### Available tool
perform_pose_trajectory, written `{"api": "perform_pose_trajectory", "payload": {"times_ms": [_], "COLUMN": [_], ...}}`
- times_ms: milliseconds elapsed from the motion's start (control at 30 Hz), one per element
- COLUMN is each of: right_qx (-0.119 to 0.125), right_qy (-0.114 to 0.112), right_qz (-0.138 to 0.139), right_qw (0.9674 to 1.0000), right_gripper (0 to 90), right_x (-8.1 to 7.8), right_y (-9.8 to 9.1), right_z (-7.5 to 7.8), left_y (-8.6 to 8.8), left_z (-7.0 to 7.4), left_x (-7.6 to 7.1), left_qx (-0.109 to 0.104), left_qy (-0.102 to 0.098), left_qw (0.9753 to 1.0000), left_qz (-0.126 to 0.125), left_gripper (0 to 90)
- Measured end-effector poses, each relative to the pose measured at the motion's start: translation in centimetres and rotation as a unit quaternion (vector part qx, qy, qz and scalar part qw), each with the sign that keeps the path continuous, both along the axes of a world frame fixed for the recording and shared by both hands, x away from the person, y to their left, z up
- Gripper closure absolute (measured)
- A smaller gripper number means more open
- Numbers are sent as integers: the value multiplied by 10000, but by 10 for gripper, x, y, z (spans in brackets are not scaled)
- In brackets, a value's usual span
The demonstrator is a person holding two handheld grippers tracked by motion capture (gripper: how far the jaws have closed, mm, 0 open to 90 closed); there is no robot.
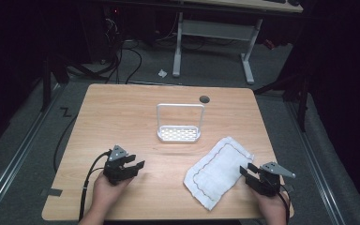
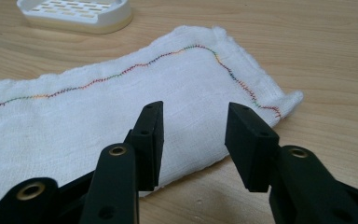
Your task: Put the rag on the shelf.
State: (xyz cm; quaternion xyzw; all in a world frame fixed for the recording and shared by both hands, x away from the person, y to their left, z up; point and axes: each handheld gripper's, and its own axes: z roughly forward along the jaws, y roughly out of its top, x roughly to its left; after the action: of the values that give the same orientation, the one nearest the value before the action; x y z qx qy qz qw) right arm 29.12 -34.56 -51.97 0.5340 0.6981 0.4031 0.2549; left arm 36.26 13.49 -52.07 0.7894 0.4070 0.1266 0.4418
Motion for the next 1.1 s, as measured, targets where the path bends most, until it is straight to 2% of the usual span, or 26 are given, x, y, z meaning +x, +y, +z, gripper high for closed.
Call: {"api": "perform_pose_trajectory", "payload": {"times_ms": [67,100,133,167,200,233,300,433,467,567,600,633,667,700,833,967,1100], "right_qx": [-30,-28,-60,-56,-31,-31,21,76,76,72,78,78,136,164,95,116,74], "right_qy": [62,80,72,65,30,30,-31,16,25,81,112,112,173,233,236,311,330], "right_qz": [38,59,71,92,122,122,114,116,122,184,203,203,217,238,334,445,538], "right_qw": [10000,9999,9999,9999,9999,9999,9999,9999,9999,9998,9997,9997,9995,9993,9991,9985,9980], "right_gripper": [590,595,617,642,664,664,728,777,779,776,772,772,760,757,762,770,784], "right_x": [0,0,0,0,0,0,-1,-2,-2,-1,-1,-1,0,1,2,3,4], "right_y": [-1,-1,0,1,1,1,0,0,0,1,1,1,2,3,7,10,16], "right_z": [-1,-2,-1,-1,0,0,2,2,1,0,-1,-1,-2,-3,-4,-6,-6], "left_y": [-9,-15,-21,-27,-34,-44,-66,-116,-129,-158,-168,-168,-169,-168,-162,-146,-123], "left_z": [1,2,3,4,5,6,8,9,10,3,-6,-6,-11,-12,-12,-12,-13], "left_x": [-2,-2,-3,-2,-1,-1,1,0,-3,-7,-6,-6,-6,-8,-12,-20,-33], "left_qx": [1,13,-58,-215,-279,-309,-233,-348,-309,18,316,316,390,334,399,393,314], "left_qy": [23,-4,24,106,139,132,140,288,267,272,368,368,402,337,322,347,437], "left_qw": [9999,9999,9999,9994,9991,9987,9978,9917,9902,9861,9837,9837,9826,9831,9823,9824,9822], "left_qz": [-104,-119,-160,-239,-293,-383,-609,-1204,-1336,-1638,-1730,-1730,-1771,-1769,-1803,-1790,-1799], "left_gripper": [550,609,730,772,811,811,878,900,899,898,899,899,899,900,900,900,900]}}
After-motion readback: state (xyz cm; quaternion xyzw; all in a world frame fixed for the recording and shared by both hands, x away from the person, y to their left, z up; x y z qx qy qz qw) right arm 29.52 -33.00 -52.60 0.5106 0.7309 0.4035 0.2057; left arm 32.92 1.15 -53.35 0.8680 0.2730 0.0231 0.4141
